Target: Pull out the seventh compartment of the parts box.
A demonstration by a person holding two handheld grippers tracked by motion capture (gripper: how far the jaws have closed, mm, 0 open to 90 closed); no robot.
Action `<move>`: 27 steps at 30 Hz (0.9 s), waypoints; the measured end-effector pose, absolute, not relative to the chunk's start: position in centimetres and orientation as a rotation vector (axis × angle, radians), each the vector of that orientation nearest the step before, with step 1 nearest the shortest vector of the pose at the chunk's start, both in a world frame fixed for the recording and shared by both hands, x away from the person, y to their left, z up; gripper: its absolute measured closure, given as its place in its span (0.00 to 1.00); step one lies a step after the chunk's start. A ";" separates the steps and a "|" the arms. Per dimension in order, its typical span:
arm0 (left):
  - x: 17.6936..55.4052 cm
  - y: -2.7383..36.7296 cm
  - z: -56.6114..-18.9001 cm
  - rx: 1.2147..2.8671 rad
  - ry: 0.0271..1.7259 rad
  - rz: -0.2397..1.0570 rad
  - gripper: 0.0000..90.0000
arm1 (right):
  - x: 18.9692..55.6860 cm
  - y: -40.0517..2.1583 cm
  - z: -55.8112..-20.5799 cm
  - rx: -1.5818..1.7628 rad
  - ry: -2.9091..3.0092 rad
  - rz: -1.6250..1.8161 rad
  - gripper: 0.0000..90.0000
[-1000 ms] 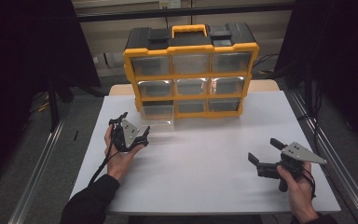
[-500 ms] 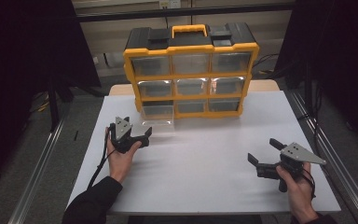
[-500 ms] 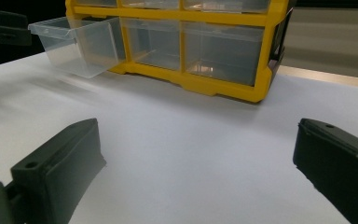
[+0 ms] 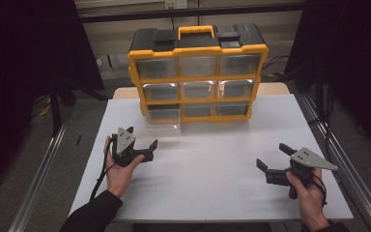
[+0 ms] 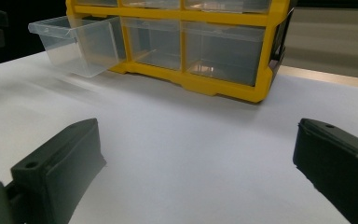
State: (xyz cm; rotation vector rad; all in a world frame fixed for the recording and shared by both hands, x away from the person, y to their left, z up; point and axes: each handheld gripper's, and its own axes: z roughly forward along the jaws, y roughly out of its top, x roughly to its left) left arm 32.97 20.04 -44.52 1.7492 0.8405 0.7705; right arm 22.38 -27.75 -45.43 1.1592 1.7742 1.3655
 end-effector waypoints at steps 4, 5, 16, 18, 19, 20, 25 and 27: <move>32.3 20.5 -44.5 1.759 0.869 0.784 0.04 | 22.4 -27.7 -45.4 1.161 1.773 1.364 0.01; 32.3 20.5 -44.5 1.759 0.869 0.784 0.05 | 22.4 -27.7 -45.4 1.161 1.773 1.364 0.01; 29.8 22.6 -44.3 1.704 0.899 0.761 0.08 | 22.4 -27.7 -45.4 1.162 1.775 1.361 0.01; 29.4 22.8 -44.1 1.698 0.885 0.762 0.07 | 22.4 -27.7 -45.4 1.164 1.771 1.360 0.01; 29.2 22.9 -44.0 1.699 0.886 0.752 0.07 | 22.4 -27.7 -45.4 1.163 1.771 1.359 0.01; 29.0 22.8 -44.0 1.675 0.895 0.745 0.07 | 22.4 -27.7 -45.4 1.164 1.770 1.360 0.01; 28.3 23.2 -43.8 1.645 0.874 0.734 0.04 | 22.4 -27.7 -45.4 1.160 1.771 1.363 0.01; 28.1 23.3 -43.7 1.649 0.872 0.727 0.04 | 22.4 -27.7 -45.4 1.163 1.770 1.363 0.01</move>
